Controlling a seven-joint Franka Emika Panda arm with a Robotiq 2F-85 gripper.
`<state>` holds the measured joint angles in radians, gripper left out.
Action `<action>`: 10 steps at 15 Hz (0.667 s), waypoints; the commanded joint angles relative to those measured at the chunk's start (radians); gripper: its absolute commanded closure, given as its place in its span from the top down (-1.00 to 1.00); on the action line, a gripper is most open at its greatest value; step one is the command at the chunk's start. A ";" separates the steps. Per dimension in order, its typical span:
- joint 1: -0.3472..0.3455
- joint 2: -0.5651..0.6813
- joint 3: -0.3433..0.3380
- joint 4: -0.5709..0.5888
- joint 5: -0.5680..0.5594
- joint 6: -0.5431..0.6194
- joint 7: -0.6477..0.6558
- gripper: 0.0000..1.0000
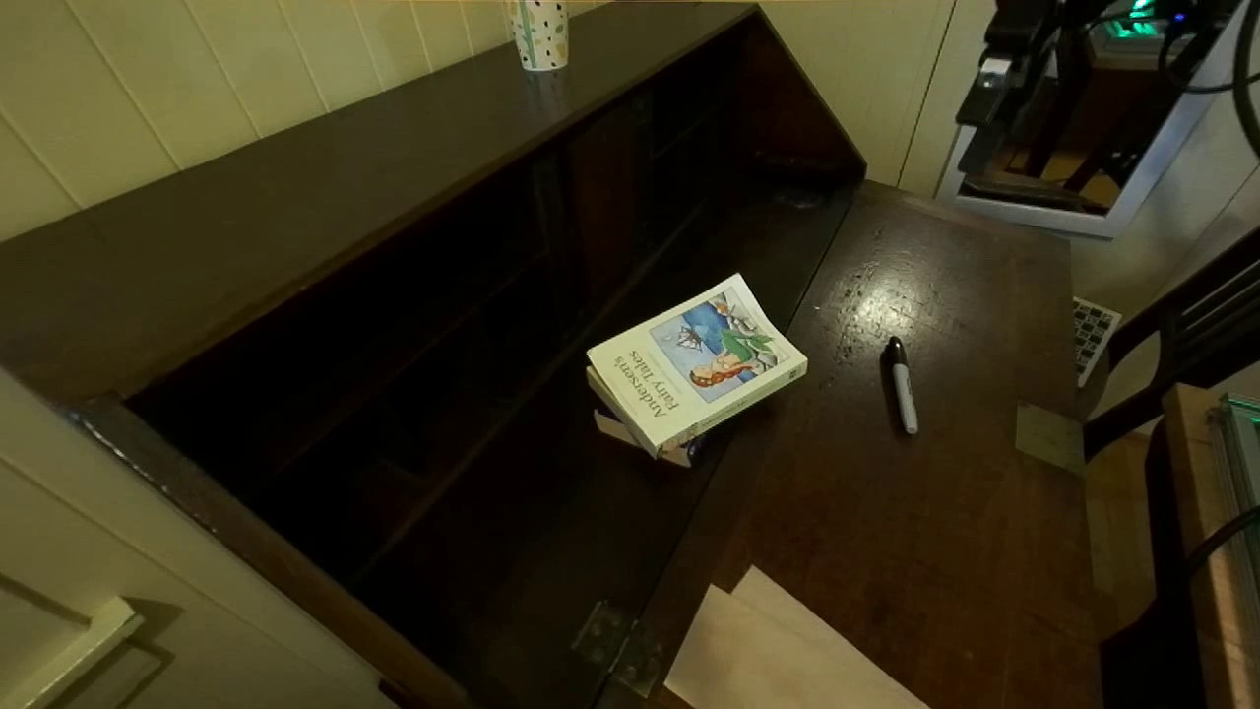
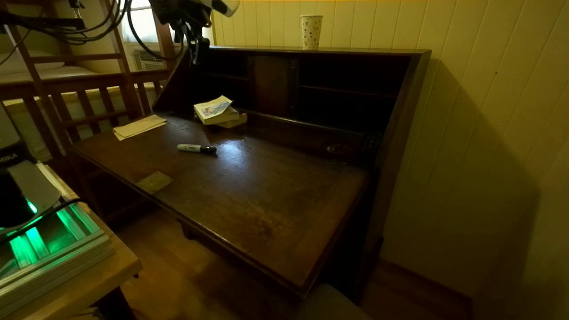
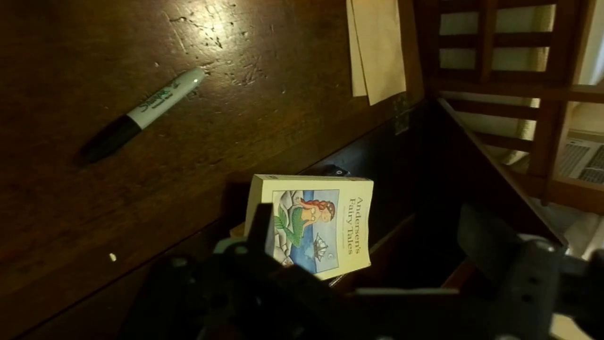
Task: Put the white book on the top shelf.
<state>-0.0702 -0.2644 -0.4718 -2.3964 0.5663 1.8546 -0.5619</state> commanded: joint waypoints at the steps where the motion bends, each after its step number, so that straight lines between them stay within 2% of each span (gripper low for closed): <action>1: -0.034 0.137 0.014 0.014 0.167 -0.047 -0.146 1.00; 6: -0.099 0.320 0.076 0.055 0.322 -0.117 -0.294 1.00; 10: -0.152 0.447 0.134 0.106 0.390 -0.165 -0.359 1.00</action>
<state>-0.1698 0.0757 -0.3850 -2.3598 0.8992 1.7505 -0.8715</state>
